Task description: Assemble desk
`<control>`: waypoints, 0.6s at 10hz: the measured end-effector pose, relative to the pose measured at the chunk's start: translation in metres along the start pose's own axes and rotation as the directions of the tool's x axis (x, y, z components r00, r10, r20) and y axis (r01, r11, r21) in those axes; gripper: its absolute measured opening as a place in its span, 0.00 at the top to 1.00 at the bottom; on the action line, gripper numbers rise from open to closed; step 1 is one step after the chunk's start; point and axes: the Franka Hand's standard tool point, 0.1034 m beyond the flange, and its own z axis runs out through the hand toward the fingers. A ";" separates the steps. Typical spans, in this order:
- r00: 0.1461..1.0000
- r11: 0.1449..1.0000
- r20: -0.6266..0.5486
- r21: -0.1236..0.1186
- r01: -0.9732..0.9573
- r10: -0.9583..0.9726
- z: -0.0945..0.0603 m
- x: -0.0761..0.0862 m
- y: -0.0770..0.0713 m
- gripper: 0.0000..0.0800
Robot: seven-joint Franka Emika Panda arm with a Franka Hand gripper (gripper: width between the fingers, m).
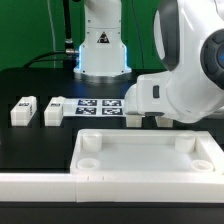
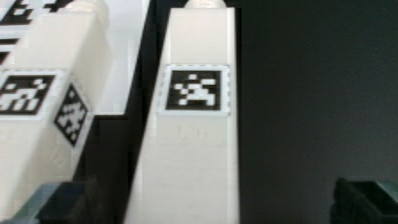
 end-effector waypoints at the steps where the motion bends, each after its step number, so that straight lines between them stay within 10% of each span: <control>1: 1.000 1.000 0.005 0.001 0.000 0.000 0.001 0.001 0.002 0.19; 6: 1.000 1.000 -0.002 0.003 0.002 -0.002 0.003 0.003 0.002 0.19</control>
Offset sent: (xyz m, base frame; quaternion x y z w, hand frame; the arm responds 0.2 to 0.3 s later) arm -0.0031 -0.0023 0.0007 0.0027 -0.0008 -0.0048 1.0000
